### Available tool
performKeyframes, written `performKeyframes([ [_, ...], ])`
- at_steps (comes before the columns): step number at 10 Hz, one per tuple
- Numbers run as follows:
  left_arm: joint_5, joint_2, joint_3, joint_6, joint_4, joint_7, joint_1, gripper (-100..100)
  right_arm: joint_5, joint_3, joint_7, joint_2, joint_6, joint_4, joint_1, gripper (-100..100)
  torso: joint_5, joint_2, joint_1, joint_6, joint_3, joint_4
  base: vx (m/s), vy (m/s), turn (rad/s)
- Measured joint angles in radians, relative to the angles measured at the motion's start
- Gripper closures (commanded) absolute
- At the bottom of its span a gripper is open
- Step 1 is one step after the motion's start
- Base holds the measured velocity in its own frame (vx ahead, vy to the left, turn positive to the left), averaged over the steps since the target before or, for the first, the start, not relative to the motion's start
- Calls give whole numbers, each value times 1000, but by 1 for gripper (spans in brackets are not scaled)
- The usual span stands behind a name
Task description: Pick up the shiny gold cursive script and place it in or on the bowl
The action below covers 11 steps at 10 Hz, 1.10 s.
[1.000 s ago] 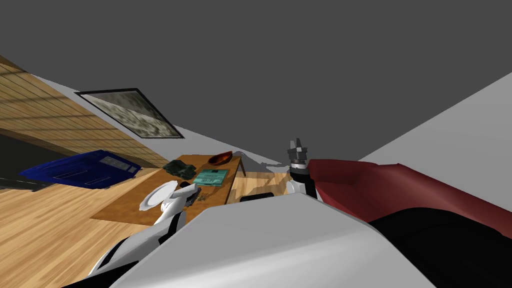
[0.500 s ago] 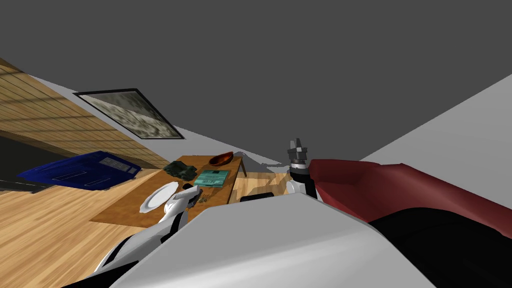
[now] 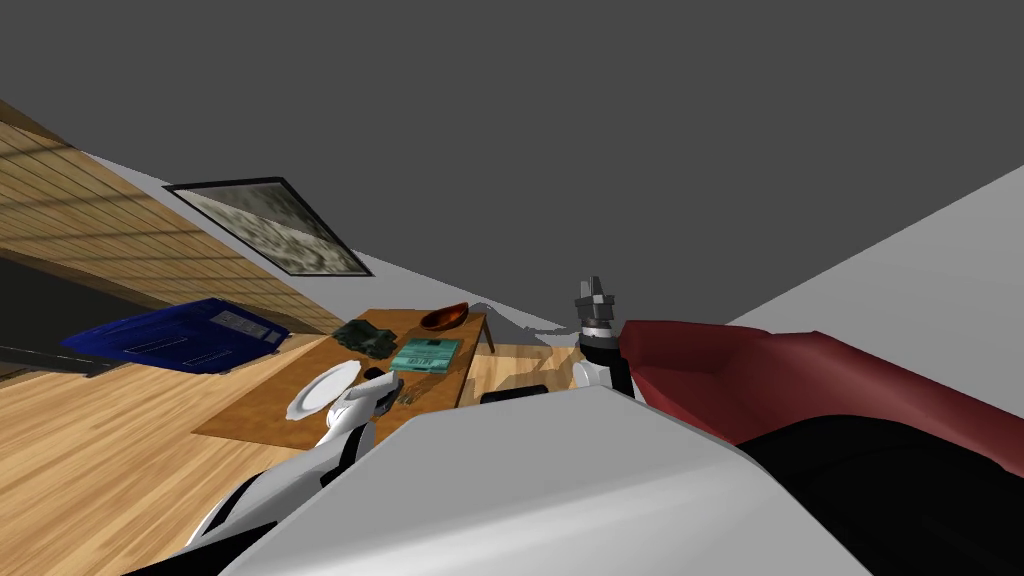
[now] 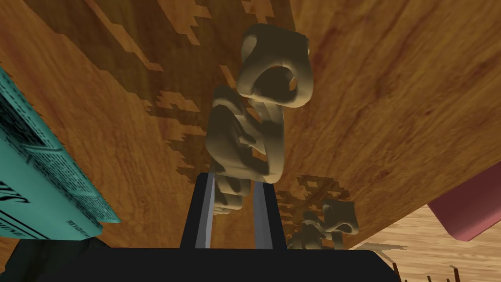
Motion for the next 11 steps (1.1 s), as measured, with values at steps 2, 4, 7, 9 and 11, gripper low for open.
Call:
performKeyframes([
  [2, -7, -4, -8, 0, -9, -8, 3, 100, 0, 0, 0, 0, 0, 0, 0, 0, 1, -1, -1, -1, 0, 1, -8, -18, -59],
  [4, -4, -1, -4, 18, -29, -26, 0, 100, 0, 0, 0, 0, 0, 0, 0, 0, 0, 0, -4, -6, 1, 1, -23, -56, 16],
  [7, 2, 7, 12, 57, -67, -36, 4, 0, 0, 0, 0, 0, 0, 0, 0, 0, 0, 1, -2, -8, 1, 1, -13, -29, 15],
  [9, -4, 15, 22, 55, -78, -42, 8, 100, 0, 0, 0, 0, 0, 0, 0, 0, -1, -1, -4, -9, 0, 1, 29, -84, 104],
  [11, -25, 21, 36, 76, -134, -43, 22, 100, 0, 0, 0, 0, 0, 0, 0, 0, -2, -3, -8, -7, 0, 2, 79, -134, 91],
])
